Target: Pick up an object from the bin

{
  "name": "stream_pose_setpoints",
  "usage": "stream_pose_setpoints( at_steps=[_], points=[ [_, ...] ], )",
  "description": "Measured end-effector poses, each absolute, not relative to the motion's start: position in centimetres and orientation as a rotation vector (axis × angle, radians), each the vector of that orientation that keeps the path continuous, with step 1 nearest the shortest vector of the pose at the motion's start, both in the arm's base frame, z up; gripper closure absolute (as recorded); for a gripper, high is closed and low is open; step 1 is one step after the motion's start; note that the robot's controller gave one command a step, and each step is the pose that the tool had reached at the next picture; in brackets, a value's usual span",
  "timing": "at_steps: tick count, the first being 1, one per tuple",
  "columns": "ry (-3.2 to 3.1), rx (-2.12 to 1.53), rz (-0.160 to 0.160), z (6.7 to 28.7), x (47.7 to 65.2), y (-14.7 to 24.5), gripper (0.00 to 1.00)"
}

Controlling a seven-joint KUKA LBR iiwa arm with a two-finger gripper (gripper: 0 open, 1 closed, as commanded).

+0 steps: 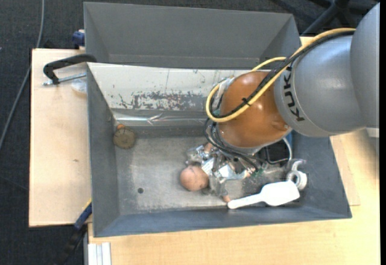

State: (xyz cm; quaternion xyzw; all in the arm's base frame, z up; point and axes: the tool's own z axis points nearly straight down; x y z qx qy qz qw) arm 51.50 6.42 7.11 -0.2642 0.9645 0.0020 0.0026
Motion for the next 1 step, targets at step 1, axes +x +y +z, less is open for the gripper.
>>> stream_pose_setpoints(
  at_steps=[1],
  points=[
    [3.025,-0.828,0.007,7.11,51.5,6.42,1.0]
  ],
)
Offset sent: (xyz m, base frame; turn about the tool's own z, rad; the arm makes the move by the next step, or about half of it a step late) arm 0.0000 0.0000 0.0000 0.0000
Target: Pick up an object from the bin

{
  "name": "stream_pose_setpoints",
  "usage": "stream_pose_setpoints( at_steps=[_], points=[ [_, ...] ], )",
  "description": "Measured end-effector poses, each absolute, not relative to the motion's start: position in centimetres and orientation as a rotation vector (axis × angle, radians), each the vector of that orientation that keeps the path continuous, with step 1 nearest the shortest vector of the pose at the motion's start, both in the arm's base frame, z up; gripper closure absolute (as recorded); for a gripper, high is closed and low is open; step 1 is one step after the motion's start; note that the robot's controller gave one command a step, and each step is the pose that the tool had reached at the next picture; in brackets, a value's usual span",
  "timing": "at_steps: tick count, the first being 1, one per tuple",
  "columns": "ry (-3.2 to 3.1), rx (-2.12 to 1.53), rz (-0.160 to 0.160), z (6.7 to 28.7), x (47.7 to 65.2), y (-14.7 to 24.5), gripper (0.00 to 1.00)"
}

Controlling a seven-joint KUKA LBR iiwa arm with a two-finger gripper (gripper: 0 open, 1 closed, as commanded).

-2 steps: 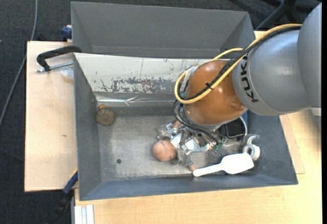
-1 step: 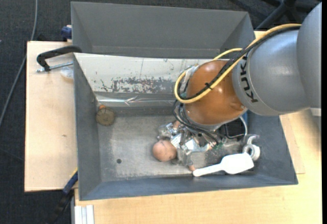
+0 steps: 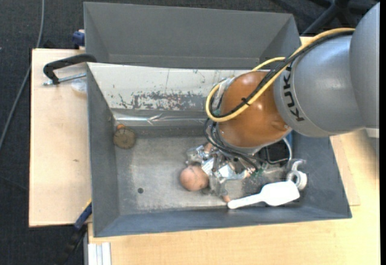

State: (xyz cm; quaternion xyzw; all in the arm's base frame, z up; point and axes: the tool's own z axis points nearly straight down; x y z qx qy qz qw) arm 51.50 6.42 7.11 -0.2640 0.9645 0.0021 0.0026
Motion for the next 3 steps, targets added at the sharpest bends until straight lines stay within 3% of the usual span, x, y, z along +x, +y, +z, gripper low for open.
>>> stream_pose_setpoints(
  at_steps=[3],
  points=[
    [3.025,-0.828,0.007,7.11,51.5,6.42,1.0]
  ],
)
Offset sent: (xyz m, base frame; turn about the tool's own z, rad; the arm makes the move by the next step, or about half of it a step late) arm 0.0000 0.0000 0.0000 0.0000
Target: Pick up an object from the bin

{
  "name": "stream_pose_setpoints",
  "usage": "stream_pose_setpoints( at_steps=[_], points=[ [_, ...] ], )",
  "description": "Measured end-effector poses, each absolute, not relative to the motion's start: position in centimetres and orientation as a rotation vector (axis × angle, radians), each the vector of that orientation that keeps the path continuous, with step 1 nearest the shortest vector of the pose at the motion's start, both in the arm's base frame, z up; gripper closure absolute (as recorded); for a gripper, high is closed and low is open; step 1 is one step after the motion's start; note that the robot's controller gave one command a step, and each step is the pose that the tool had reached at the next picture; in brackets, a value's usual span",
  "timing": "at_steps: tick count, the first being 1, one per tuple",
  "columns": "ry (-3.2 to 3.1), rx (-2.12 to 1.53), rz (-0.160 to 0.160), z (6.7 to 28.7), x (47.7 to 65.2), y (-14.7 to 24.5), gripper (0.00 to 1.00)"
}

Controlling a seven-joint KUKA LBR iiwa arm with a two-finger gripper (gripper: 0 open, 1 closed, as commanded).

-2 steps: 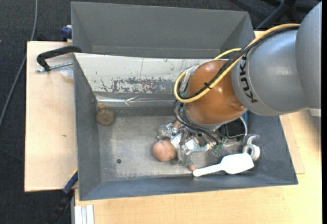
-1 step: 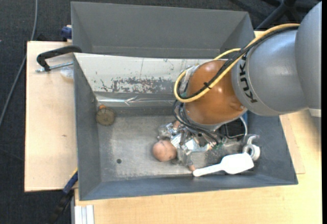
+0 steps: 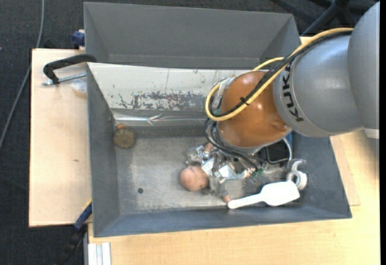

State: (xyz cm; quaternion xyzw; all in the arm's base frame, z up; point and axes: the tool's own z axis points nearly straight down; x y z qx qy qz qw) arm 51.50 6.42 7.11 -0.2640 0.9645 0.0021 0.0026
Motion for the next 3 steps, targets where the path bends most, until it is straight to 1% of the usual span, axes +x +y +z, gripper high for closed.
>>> stream_pose_setpoints(
  at_steps=[3],
  points=[
    [3.025,-0.829,0.007,7.11,51.5,6.43,1.0]
  ],
)
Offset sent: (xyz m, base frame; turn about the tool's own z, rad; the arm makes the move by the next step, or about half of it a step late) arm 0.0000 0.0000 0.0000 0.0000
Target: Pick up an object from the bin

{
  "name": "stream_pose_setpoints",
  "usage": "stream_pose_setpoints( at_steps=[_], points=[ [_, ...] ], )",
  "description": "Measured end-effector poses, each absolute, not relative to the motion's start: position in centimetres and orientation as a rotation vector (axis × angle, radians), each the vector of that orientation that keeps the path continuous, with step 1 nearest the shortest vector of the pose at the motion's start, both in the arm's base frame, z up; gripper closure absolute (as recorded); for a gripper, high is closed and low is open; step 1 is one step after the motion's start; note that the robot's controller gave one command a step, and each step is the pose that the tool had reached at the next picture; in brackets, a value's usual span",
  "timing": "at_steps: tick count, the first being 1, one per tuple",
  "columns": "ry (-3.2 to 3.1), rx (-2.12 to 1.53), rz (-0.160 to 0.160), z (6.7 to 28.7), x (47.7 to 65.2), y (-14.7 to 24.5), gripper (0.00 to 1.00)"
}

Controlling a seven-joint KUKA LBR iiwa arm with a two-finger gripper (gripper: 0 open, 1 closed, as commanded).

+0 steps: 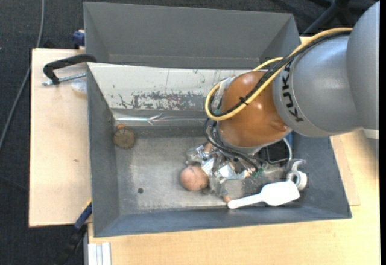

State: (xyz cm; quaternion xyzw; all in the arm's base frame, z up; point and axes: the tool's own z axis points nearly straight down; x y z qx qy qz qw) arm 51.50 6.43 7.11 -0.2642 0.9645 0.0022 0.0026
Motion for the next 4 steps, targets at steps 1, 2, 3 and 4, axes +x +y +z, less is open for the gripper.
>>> stream_pose_setpoints(
  at_steps=[1,2,3,4],
  points=[
    [3.025,-0.829,0.007,7.11,51.5,6.43,1.0],
    [3.025,-0.829,0.007,7.11,51.5,6.43,1.0],
    [3.025,-0.829,0.007,7.11,51.5,6.43,1.0],
    [3.025,-0.828,0.007,7.11,51.5,6.43,1.0]
  ],
)
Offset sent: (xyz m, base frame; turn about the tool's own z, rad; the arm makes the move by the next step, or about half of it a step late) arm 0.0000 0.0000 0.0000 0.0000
